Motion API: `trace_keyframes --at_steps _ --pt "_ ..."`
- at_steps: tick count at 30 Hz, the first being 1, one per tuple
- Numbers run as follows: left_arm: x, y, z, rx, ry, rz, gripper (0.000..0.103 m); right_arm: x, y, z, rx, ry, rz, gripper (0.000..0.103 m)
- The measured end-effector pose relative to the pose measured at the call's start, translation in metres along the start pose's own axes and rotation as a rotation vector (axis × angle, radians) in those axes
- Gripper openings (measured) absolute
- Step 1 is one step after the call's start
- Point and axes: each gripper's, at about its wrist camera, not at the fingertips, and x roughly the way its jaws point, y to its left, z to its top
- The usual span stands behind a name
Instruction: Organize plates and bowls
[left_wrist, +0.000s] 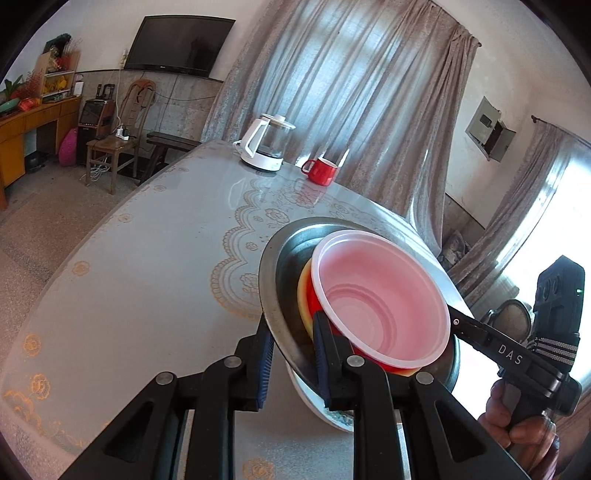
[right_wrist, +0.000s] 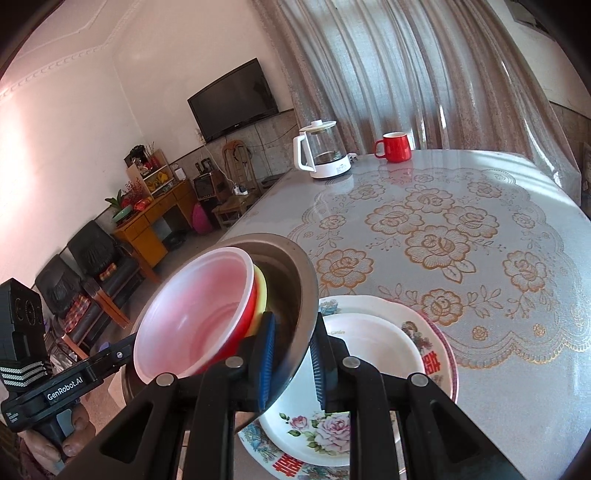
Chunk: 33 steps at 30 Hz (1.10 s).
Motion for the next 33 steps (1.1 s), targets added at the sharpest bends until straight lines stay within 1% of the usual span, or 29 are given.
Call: trace_keyframes --at_steps 7,15,21,27,33 --pt "0.024 -0.026 -0.006 0.040 0.058 -0.034 0.021 -0.018 -0.030 -0.006 0.055 -0.013 -0.058 0.018" --pt "0.050 -0.039 -0.020 0.069 0.132 -0.026 0.022 -0.013 -0.062 -0.021 0.123 0.032 -0.104 0.018" --pt "0.065 -0.035 -0.029 0.066 0.180 -0.010 0.022 0.000 -0.072 -0.033 0.141 0.083 -0.124 0.018" --pt "0.070 -0.038 -0.036 0.095 0.192 0.000 0.022 0.010 -0.079 -0.040 0.145 0.104 -0.148 0.018" --pt "0.069 -0.038 -0.036 0.092 0.197 -0.006 0.023 0.011 -0.079 -0.041 0.135 0.103 -0.150 0.017"
